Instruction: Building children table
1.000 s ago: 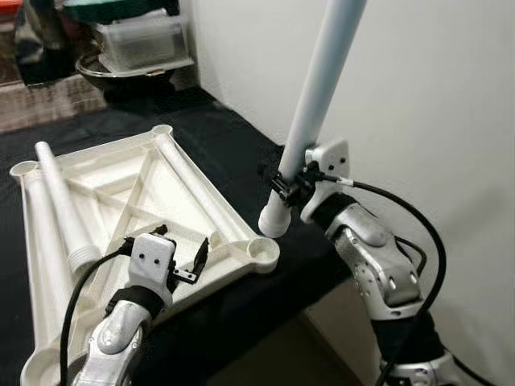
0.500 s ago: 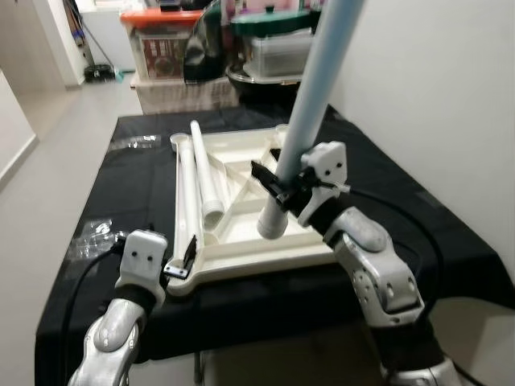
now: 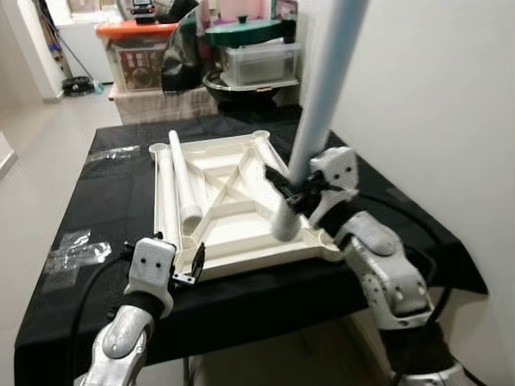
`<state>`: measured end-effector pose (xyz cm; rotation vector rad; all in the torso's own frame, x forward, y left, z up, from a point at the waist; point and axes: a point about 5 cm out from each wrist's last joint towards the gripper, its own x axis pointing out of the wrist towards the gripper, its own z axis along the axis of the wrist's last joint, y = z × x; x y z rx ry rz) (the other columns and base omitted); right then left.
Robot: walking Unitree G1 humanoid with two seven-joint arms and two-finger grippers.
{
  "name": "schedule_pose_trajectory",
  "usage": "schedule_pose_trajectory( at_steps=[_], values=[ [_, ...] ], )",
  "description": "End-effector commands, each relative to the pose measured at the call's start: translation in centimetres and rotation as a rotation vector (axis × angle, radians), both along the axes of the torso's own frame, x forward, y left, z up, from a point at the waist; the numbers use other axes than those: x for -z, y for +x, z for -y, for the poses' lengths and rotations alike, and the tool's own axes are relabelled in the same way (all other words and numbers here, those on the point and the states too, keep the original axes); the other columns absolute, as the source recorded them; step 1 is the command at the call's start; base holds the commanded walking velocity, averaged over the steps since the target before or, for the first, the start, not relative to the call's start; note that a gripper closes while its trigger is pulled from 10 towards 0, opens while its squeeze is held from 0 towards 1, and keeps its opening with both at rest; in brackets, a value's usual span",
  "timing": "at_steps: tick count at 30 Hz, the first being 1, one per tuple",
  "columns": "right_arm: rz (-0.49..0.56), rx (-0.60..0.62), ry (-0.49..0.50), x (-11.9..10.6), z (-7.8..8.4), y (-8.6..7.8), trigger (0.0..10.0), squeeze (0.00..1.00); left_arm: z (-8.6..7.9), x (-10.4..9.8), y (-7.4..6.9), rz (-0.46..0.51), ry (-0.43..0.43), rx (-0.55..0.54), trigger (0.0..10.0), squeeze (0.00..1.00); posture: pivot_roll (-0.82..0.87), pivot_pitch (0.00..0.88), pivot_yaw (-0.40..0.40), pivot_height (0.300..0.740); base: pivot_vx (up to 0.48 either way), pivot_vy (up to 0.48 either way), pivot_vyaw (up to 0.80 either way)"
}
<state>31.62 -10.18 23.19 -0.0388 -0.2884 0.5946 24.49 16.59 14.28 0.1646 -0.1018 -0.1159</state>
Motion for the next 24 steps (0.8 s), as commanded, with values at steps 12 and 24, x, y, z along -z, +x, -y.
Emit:
schedule_pose_trajectory(
  at_steps=[12, 24],
  values=[
    [0.004, -0.008, 0.002, -0.13, -0.36, 0.16, 10.0, 0.0, -0.55, 0.89, 0.17, -0.052, 0.029, -0.039, 10.0, 0.0, -0.01, 0.0, -0.038, 0.74, 0.0, -0.305, 0.0],
    [0.003, -0.009, -0.002, 0.0, -0.48, 0.14, 10.0, 0.0, -0.64, 0.31, 0.12, -0.018, -0.028, -0.045, 10.0, 0.0, 0.0, 0.0, -0.039, 0.74, 0.0, -0.371, 0.0]
  ],
)
